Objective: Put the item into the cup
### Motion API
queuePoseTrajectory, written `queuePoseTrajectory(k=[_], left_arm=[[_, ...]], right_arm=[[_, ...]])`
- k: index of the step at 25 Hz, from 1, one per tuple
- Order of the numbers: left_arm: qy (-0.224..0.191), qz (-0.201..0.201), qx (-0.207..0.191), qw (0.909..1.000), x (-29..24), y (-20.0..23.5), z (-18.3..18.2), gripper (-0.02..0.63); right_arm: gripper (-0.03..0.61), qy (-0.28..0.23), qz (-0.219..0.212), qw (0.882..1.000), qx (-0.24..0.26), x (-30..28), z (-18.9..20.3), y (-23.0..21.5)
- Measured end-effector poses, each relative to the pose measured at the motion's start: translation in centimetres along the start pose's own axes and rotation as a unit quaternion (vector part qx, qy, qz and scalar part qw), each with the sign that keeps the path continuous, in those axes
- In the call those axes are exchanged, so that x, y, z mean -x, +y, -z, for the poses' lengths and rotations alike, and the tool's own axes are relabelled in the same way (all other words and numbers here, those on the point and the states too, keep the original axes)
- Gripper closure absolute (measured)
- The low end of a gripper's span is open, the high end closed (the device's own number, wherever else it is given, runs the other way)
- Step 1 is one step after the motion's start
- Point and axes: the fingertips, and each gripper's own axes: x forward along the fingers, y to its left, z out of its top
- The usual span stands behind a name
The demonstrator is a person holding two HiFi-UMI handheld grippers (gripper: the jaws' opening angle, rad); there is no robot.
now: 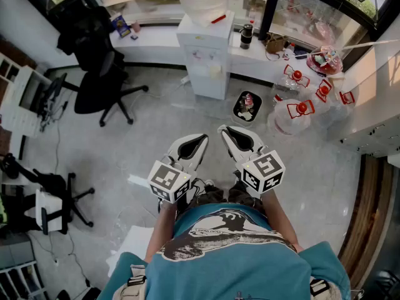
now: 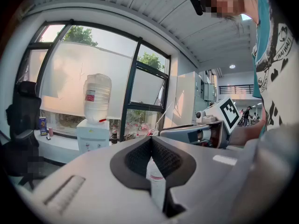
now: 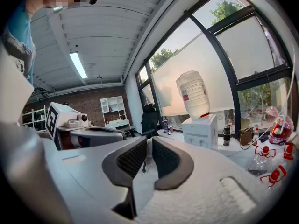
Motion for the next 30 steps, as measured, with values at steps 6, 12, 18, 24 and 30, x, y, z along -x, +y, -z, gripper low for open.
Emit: queuePoseTrajectory(k=[6,12,18,24,30], left_arm=[[0.002,-0.006,0.006,1.0,0.4,0.1,0.7,0.6],[0.011,-0.004,0.011,0.9999,1.1,0.5,1.4,0.6],[0.016,-0.006,0.011,0.9998,2.4,1.3,2.2,0.6],[0.015,-0.012,0.013,0.9997,4.1,2.3,2.7,0.598],[0.011,-0.022,0.024,0.9994,4.9,3.7,2.9,0.598]], right_arm=[[0.54,0.004,0.001,1.0,-0.001,-0.3,0.3,0.4],[0.54,0.007,0.0,1.0,-0.007,-1.0,0.7,1.1],[0.54,0.009,-0.003,1.0,-0.013,-2.2,1.3,2.4],[0.54,0.011,-0.01,1.0,-0.017,-3.8,1.4,3.8],[0.54,0.018,-0.024,0.999,-0.017,-5.5,1.3,4.4]])
